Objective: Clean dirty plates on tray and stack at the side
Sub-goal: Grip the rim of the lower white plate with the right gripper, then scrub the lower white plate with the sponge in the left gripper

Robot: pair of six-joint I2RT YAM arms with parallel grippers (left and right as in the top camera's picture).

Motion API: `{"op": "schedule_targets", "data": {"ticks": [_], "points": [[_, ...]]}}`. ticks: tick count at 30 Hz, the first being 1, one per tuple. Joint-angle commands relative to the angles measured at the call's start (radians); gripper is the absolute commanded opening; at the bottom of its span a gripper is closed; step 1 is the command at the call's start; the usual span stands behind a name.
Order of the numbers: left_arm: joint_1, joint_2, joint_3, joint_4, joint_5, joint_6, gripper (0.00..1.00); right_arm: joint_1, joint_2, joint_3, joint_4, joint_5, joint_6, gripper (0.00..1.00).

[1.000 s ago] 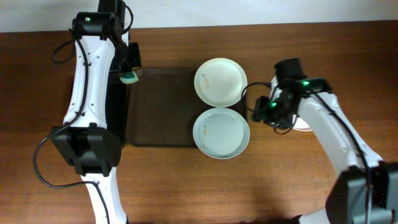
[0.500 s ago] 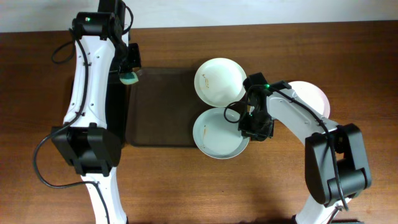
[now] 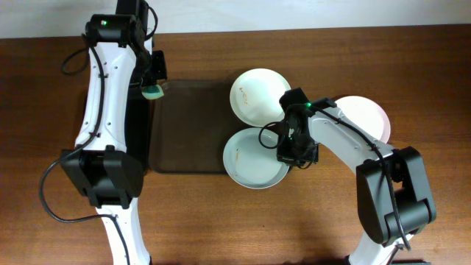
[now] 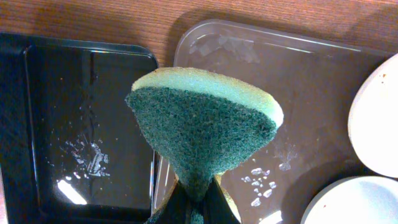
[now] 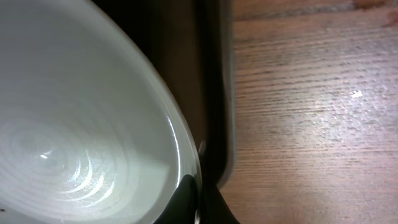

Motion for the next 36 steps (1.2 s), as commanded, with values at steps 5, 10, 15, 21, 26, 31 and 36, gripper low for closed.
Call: {"op": "schedule_targets", "data": {"ticks": [5, 10, 15, 21, 26, 31, 36], "points": [[0.003, -0.006, -0.006, 0.006, 0.007, 0.01, 0.01, 0.14, 0.001, 0.217, 0.092, -0.017, -0.066, 0.04], [0.003, -0.006, -0.006, 0.011, 0.007, 0.01, 0.01, 0.236, 0.067, 0.22, 0.36, 0.06, 0.133, 0.04], [0.003, -0.006, -0.006, 0.01, 0.007, 0.01, 0.01, 0.309, 0.143, 0.22, 0.352, 0.074, 0.18, 0.17], [0.002, -0.006, -0.006, 0.014, 0.007, 0.01, 0.01, 0.293, 0.208, 0.22, 0.399, 0.076, 0.179, 0.47], [-0.002, -0.006, -0.017, 0.017, 0.008, 0.01, 0.01, 0.291, 0.248, 0.22, 0.436, 0.045, 0.179, 0.09], [-0.006, -0.006, -0.174, 0.013, 0.184, 0.063, 0.01, 0.271, 0.248, 0.22, 0.435, 0.012, 0.179, 0.04], [-0.062, -0.006, -0.491, 0.121, 0.242, 0.062, 0.01, 0.27, 0.248, 0.22, 0.435, 0.012, 0.179, 0.04]]}}
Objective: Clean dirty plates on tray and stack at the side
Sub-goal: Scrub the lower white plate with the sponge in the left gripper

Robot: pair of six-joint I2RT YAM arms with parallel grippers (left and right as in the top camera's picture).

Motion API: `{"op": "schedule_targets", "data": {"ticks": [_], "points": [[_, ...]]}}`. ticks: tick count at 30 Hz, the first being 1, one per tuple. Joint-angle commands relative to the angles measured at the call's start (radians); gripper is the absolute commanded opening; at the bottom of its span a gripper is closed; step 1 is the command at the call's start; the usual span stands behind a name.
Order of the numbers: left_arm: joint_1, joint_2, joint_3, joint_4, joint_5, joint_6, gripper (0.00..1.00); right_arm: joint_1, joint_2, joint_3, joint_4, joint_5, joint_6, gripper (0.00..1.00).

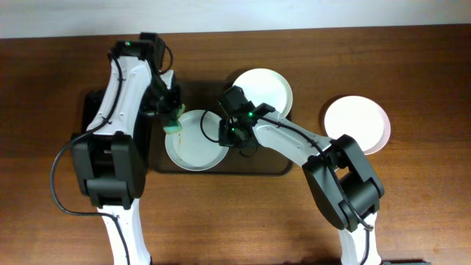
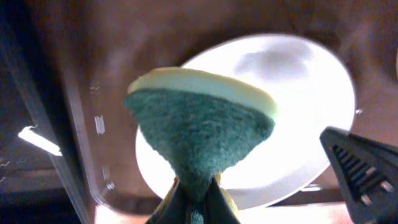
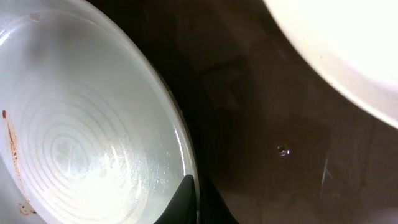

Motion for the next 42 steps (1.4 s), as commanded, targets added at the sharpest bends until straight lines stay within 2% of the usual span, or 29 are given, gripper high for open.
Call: {"op": "schedule_targets", "data": {"ticks": [1, 3, 8, 9, 12, 14, 16, 18, 19, 20, 21, 22, 23, 26, 27, 28, 30, 32, 39, 41, 42], "points": [[-0.044, -0.005, -0.137, 0.045, 0.051, 0.018, 0.01, -0.005, 0.022, 0.006, 0.001, -0.002, 0.004, 0.04], [-0.053, -0.005, -0.206, 0.08, 0.047, 0.017, 0.01, -0.005, 0.022, 0.006, 0.001, -0.003, 0.004, 0.04], [-0.052, -0.005, -0.37, 0.298, -0.168, -0.084, 0.01, -0.005, 0.022, 0.006, 0.001, -0.006, 0.004, 0.04], [-0.052, -0.005, -0.398, 0.386, -0.243, -0.111, 0.01, -0.005, 0.022, 0.006, 0.001, -0.006, 0.004, 0.04], [-0.054, -0.005, -0.444, 0.579, -0.269, -0.111, 0.01, -0.005, 0.022, 0.006, 0.001, -0.005, 0.004, 0.04], [-0.068, -0.005, -0.452, 0.644, -0.292, -0.111, 0.01, -0.005, 0.022, 0.006, 0.0, -0.005, 0.003, 0.04], [-0.093, -0.005, -0.452, 0.641, -0.333, -0.11, 0.01, -0.005, 0.022, 0.006, 0.001, -0.005, 0.001, 0.04], [-0.105, -0.005, -0.452, 0.538, -0.307, -0.084, 0.01, -0.005, 0.022, 0.006, 0.001, -0.005, 0.001, 0.04], [-0.105, -0.006, -0.452, 0.5, -0.243, -0.024, 0.01, -0.005, 0.022, 0.006, 0.001, -0.005, 0.001, 0.04], [-0.105, -0.006, -0.452, 0.47, -0.095, 0.114, 0.01, -0.005, 0.022, 0.006, 0.001, -0.006, 0.001, 0.04], [-0.105, -0.005, -0.452, 0.451, 0.124, 0.316, 0.01, -0.005, 0.022, 0.006, 0.001, -0.009, 0.001, 0.04], [-0.105, -0.006, -0.452, 0.447, 0.225, 0.373, 0.01, -0.005, 0.022, 0.006, 0.001, -0.009, 0.001, 0.04], [-0.104, -0.005, -0.452, 0.455, 0.25, 0.382, 0.01, -0.005, 0.022, 0.006, 0.0, -0.009, 0.001, 0.04], [-0.102, -0.005, -0.452, 0.523, 0.238, 0.357, 0.01, -0.005, 0.022, 0.006, 0.0, -0.009, 0.001, 0.04], [-0.1, -0.005, -0.452, 0.557, 0.163, 0.269, 0.01, -0.005, 0.022, 0.006, 0.0, -0.009, 0.001, 0.04], [-0.098, -0.005, -0.452, 0.612, -0.003, 0.124, 0.01, -0.005, 0.022, 0.006, 0.0, -0.009, 0.001, 0.04], [-0.097, -0.005, -0.452, 0.671, -0.176, 0.013, 0.01, -0.005, 0.022, 0.006, 0.0, -0.009, 0.0, 0.04], [-0.097, -0.006, -0.452, 0.658, -0.331, -0.066, 0.01, -0.005, 0.022, 0.006, 0.0, -0.009, 0.0, 0.04], [-0.097, -0.005, -0.452, 0.461, -0.425, -0.066, 0.01, -0.005, 0.022, 0.006, 0.0, -0.009, 0.0, 0.04], [-0.097, -0.006, -0.452, 0.396, -0.41, -0.065, 0.01, -0.005, 0.022, 0.006, 0.0, -0.009, 0.0, 0.04], [-0.097, -0.005, -0.452, 0.359, -0.322, -0.003, 0.01, -0.005, 0.022, 0.006, 0.0, -0.009, 0.0, 0.04]]}}
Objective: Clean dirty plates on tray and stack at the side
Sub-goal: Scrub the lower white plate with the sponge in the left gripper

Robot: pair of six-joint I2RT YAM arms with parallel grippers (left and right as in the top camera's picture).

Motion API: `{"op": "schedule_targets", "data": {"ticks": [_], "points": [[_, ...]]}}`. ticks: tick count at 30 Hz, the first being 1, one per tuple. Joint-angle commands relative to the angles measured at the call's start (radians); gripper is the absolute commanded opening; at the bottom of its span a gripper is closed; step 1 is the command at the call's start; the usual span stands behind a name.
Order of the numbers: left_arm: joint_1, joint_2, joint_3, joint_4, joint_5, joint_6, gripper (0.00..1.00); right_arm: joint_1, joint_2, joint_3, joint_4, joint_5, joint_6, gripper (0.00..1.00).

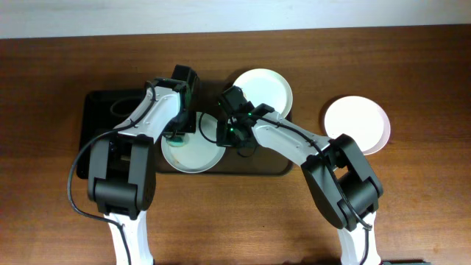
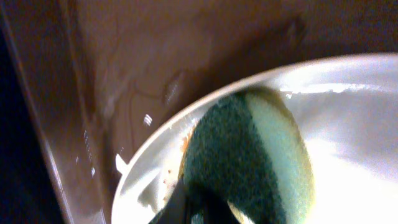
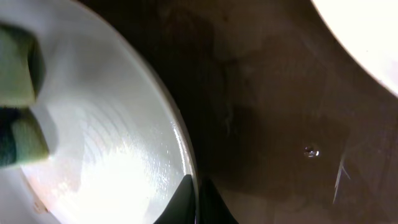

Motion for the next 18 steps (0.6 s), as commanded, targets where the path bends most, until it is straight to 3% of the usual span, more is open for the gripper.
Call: {"op": "schedule_targets", "data": {"ticks": [1, 2, 5, 8, 10, 13, 16, 18], "points": [[0.027, 0.06, -0.044, -0.093, 0.201, 0.192, 0.01, -0.006, 0.014, 0.005, -0.018, 0.035, -0.01, 0.04], [0.027, 0.06, -0.045, -0.125, 0.32, 0.299, 0.01, -0.006, 0.014, 0.005, -0.018, 0.035, -0.01, 0.04], [0.027, 0.06, -0.045, -0.135, 0.399, 0.434, 0.01, -0.006, 0.014, 0.005, -0.017, 0.035, -0.01, 0.04], [0.029, 0.06, -0.045, -0.027, 0.403, 0.432, 0.01, -0.006, 0.014, 0.005, -0.018, 0.035, -0.01, 0.04], [0.031, 0.06, -0.045, 0.106, 0.379, 0.357, 0.01, -0.006, 0.014, 0.005, -0.018, 0.035, -0.01, 0.04], [0.031, 0.06, -0.045, 0.222, 0.137, 0.152, 0.01, -0.006, 0.014, 0.005, -0.018, 0.035, -0.01, 0.04], [0.031, 0.06, -0.044, 0.202, -0.11, -0.016, 0.01, -0.006, 0.014, 0.005, -0.017, 0.035, -0.01, 0.04], [0.029, 0.06, -0.025, 0.143, -0.202, -0.055, 0.01, -0.006, 0.014, 0.005, -0.017, 0.035, -0.01, 0.04]]}}
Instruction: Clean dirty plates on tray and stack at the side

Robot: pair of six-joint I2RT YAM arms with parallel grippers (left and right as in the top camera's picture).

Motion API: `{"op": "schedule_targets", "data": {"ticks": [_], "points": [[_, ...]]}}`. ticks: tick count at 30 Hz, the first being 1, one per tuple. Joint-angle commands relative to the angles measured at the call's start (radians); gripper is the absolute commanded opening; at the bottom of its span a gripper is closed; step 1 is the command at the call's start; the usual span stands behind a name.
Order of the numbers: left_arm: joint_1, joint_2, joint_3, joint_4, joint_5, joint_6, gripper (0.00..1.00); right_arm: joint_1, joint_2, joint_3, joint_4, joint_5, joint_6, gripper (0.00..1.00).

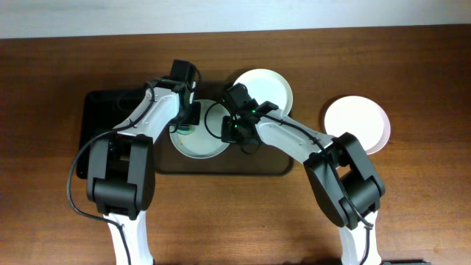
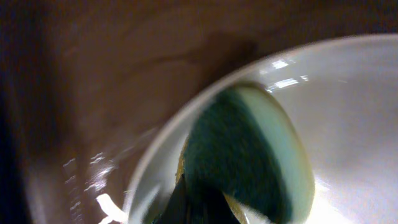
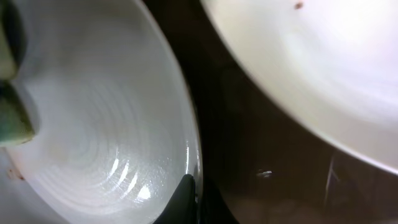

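Observation:
A white plate (image 1: 202, 143) lies on the left half of the dark tray (image 1: 243, 163). My left gripper (image 1: 185, 125) is shut on a green and yellow sponge (image 2: 249, 155), which presses on the plate (image 2: 354, 118) near its upper left rim. My right gripper (image 1: 234, 129) is shut on that plate's right rim (image 3: 194, 163); in the right wrist view the sponge (image 3: 13, 118) shows at the far left of the plate (image 3: 93, 112). A second white plate (image 1: 263, 90) with a small speck sits at the tray's back right, also in the right wrist view (image 3: 311, 62).
A black bin (image 1: 99, 132) stands left of the tray. A pale plate (image 1: 357, 124) rests on the wooden table (image 1: 412, 206) at the right. Both arms cross over the tray's middle.
The plate in my right gripper has shifted a little toward the back of the tray. The sponge still presses on it, now nearer the upper left rim.
First my right gripper held the plate at the tray's right edge while the left held the sponge over the tray's left edge. Then the plate lay on the tray's left half with the sponge at its rim. After that the sponge was pressed on the plate, as now.

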Motion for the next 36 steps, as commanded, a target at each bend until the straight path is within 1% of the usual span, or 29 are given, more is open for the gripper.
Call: {"op": "schedule_targets", "data": {"ticks": [1, 2, 6, 8, 11, 13, 15, 16, 18, 20, 21, 22, 23, 25, 26, 28, 31, 33, 35, 36], "points": [[0.024, 0.063, 0.011, -0.086, -0.275, -0.114, 0.01, 0.012, 0.014, 0.005, -0.019, -0.012, -0.021, 0.04], [0.024, 0.063, 0.052, -0.13, -0.3, -0.114, 0.01, 0.012, 0.014, 0.005, -0.019, -0.012, -0.021, 0.04], [0.013, 0.063, 0.261, -0.275, -0.3, -0.126, 0.01, 0.012, 0.014, 0.005, -0.02, -0.012, -0.021, 0.04], [0.005, 0.063, 0.421, -0.386, -0.3, -0.126, 0.01, 0.012, 0.014, 0.005, -0.02, -0.012, -0.021, 0.04], [0.018, 0.063, 0.578, -0.56, -0.286, -0.201, 0.01, 0.012, 0.014, 0.005, -0.019, -0.013, -0.021, 0.04], [0.018, 0.063, 0.597, -0.619, -0.201, -0.2, 0.01, 0.004, -0.005, 0.03, -0.034, -0.08, -0.102, 0.04], [0.018, 0.063, 0.594, -0.626, -0.186, -0.2, 0.01, -0.006, -0.065, 0.066, -0.101, -0.053, -0.158, 0.04], [0.018, 0.063, 0.592, -0.625, -0.186, -0.2, 0.01, -0.007, -0.117, 0.088, -0.167, 0.024, -0.159, 0.04], [0.018, 0.063, 0.591, -0.624, -0.185, -0.2, 0.01, -0.002, -0.213, 0.115, -0.264, 0.169, -0.227, 0.04], [0.018, 0.063, 0.591, -0.618, -0.185, -0.2, 0.01, 0.011, -0.285, 0.117, -0.312, 0.326, -0.244, 0.04], [0.018, 0.063, 0.591, -0.614, -0.185, -0.2, 0.01, 0.035, -0.352, 0.117, -0.348, 0.478, -0.27, 0.04], [0.018, 0.063, 0.591, -0.612, -0.185, -0.2, 0.01, 0.059, -0.388, 0.117, -0.369, 0.595, -0.269, 0.04], [0.018, 0.063, 0.591, -0.608, -0.185, -0.2, 0.01, 0.098, -0.414, 0.117, -0.385, 0.76, -0.269, 0.04], [0.018, 0.063, 0.591, -0.6, -0.185, -0.2, 0.01, 0.164, -0.418, 0.117, -0.392, 1.005, -0.268, 0.04], [0.018, 0.063, 0.591, -0.6, -0.185, -0.2, 0.01, 0.191, -0.417, 0.117, -0.391, 1.08, -0.26, 0.04], [0.018, 0.063, 0.591, -0.6, -0.185, -0.2, 0.01, 0.228, -0.417, 0.117, -0.38, 1.169, -0.248, 0.04], [0.018, 0.063, 0.591, -0.6, -0.185, -0.2, 0.01, 0.232, -0.417, 0.117, -0.38, 1.253, -0.231, 0.04], [0.018, 0.063, 0.591, -0.6, -0.185, -0.2, 0.01, 0.232, -0.417, 0.117, -0.38, 1.255, -0.231, 0.04], [0.018, 0.063, 0.591, -0.6, -0.182, -0.2, 0.01, 0.232, -0.417, 0.117, -0.375, 1.287, -0.204, 0.04], [0.018, 0.063, 0.591, -0.6, -0.181, -0.2, 0.01, 0.232, -0.417, 0.117, -0.373, 1.268, -0.171, 0.04]]}}
